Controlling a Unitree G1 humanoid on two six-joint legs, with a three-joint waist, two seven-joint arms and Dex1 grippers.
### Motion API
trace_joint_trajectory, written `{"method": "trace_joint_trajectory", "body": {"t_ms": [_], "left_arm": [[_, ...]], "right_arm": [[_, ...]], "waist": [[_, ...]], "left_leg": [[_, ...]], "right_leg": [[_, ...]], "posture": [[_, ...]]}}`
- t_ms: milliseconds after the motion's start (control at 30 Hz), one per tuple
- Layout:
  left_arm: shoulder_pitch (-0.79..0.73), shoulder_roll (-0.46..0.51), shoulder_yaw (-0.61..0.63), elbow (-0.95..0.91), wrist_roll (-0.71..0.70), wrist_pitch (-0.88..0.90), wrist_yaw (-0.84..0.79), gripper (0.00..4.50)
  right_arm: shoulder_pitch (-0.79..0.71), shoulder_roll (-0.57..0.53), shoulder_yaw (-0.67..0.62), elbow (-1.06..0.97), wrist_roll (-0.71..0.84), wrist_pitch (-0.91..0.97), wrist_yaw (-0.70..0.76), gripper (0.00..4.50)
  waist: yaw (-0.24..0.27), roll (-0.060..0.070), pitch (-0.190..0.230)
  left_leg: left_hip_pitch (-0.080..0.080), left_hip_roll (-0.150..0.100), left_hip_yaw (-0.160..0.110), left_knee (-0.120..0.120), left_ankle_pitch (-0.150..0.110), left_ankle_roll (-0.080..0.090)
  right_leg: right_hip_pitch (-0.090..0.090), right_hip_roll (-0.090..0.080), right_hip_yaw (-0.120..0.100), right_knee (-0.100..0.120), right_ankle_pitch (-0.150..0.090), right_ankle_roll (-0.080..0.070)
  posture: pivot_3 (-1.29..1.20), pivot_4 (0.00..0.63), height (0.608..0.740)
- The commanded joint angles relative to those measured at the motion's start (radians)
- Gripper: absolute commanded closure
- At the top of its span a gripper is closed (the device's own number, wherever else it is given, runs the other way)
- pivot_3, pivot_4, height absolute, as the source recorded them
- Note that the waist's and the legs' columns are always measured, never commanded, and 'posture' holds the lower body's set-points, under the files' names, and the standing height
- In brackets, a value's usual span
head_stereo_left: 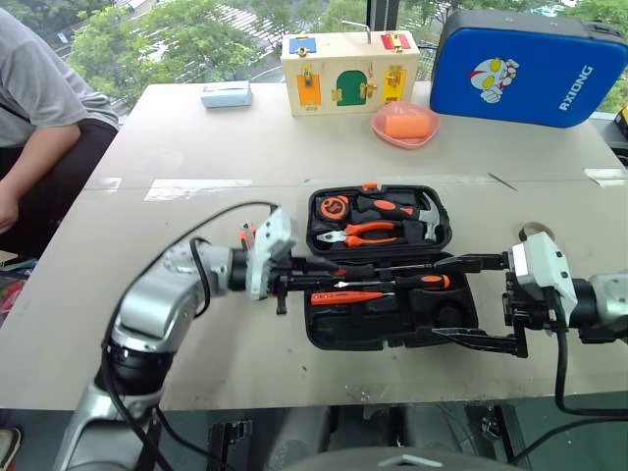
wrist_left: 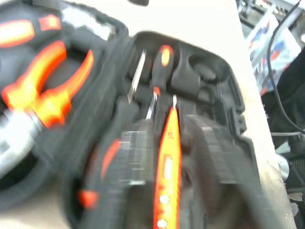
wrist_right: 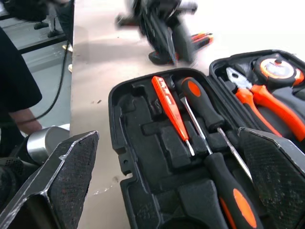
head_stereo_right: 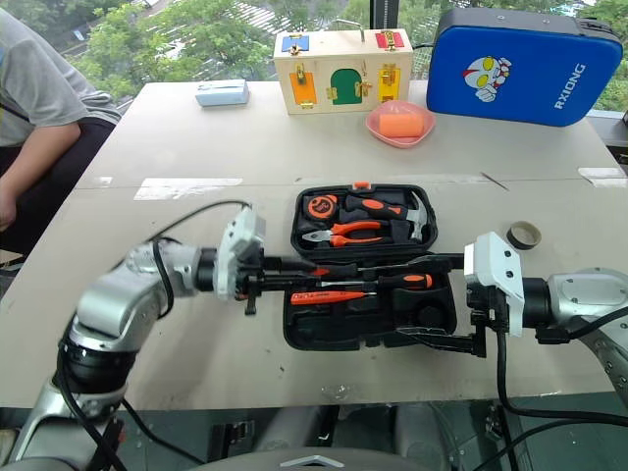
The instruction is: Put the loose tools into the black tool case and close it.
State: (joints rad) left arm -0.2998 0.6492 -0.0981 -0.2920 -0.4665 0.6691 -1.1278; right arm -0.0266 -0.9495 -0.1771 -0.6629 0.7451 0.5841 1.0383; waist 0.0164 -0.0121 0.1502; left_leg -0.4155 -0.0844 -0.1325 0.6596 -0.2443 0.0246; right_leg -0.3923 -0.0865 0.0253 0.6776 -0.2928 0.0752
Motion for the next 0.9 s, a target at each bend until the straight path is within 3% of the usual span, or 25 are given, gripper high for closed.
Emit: {"method": "trace_joint_trajectory", "body": {"t_ms": [33,267,500,900], "left_arm": [[-0.007,-0.002,-0.012,-0.012,0.023,-0.048,0.026,4.48],[-0.005,0.027,-0.104,0.02,0.073,-0.086,-0.006,4.48],[-0.01,0.028,-0.205,0.099,0.209,-0.168,0.033,4.48],[-0.032,-0.001,-0.177,0.09,0.157,-0.112,0.057,4.48]], "right_arm": [[0.002,-0.011,-0.038,-0.016,0.007,-0.007,-0.002,0.0],[0.007,-0.011,-0.041,-0.01,0.002,-0.01,-0.003,0.0],[0.009,-0.014,-0.039,-0.007,-0.009,-0.019,0.008,0.0],[0.012,-0.012,-0.046,-0.009,0.003,-0.018,0.017,0.0]], "waist": [[0.001,0.0,0.0],[-0.003,0.0,0.0],[-0.002,0.001,-0.001],[-0.001,0.002,-0.002]], "left_leg": [[0.0,0.0,-0.001,0.0,0.0,0.0],[0.001,0.0,0.0,-0.001,0.0,0.0],[0.002,0.0,0.0,-0.001,0.0,0.0],[0.005,-0.001,0.0,-0.001,-0.001,0.001]], "right_leg": [[0.001,0.0,0.0,0.0,0.0,0.0],[0.001,0.0,-0.002,0.0,0.0,0.0],[0.001,0.0,-0.002,0.0,0.0,0.0],[0.005,0.0,-0.003,-0.001,0.0,0.0]], "posture": [[0.0,0.15,0.735],[0.0,0.15,0.735],[0.0,0.15,0.735],[0.0,0.15,0.735]]}}
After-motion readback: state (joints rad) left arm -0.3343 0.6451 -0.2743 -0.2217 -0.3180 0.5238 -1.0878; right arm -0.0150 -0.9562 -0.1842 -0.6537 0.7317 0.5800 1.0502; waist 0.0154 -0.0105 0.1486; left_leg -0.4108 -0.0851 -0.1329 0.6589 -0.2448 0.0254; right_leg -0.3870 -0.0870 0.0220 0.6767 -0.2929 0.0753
